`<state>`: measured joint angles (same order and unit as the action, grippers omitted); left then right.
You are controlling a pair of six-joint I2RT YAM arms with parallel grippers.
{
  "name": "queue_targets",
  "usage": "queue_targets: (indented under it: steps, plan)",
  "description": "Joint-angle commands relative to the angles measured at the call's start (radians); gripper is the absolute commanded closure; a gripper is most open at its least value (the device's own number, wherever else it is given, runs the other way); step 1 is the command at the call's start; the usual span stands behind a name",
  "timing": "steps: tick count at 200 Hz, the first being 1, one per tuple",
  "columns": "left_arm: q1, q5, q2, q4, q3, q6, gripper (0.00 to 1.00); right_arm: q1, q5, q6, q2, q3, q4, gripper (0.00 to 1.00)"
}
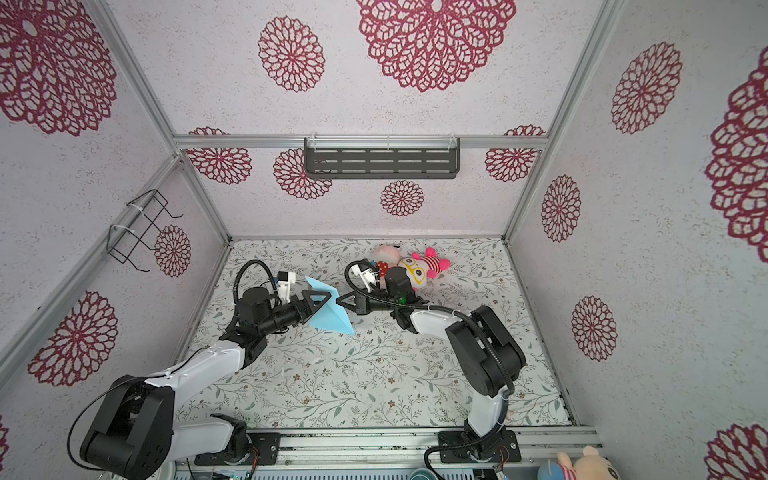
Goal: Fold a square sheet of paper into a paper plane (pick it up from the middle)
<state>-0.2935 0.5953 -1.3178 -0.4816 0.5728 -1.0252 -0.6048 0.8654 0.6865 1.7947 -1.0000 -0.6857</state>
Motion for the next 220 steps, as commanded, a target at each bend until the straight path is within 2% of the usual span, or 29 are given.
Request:
queue_targets:
  steps: [1,33,48,106,220]
  plan:
    - [-0.002,0.033,-0.018,-0.157,-0.013,-0.022,0.28,-0.003,0.061,0.154,-0.044,0.011,-0.168,0.93]
    - [-0.003,0.043,-0.042,-0.204,-0.016,-0.018,0.48,-0.003,0.074,0.240,-0.034,0.022,-0.250,0.93]
    - [-0.002,0.043,-0.053,-0.209,-0.017,-0.019,0.52,-0.003,0.072,0.252,-0.031,0.023,-0.254,0.93]
    - [-0.002,0.058,-0.068,-0.243,-0.027,-0.020,0.62,0.001,0.060,0.280,-0.023,0.021,-0.261,0.92]
    - [0.015,0.101,-0.092,-0.438,-0.070,-0.042,0.74,0.007,0.045,0.332,-0.005,0.021,-0.288,0.91]
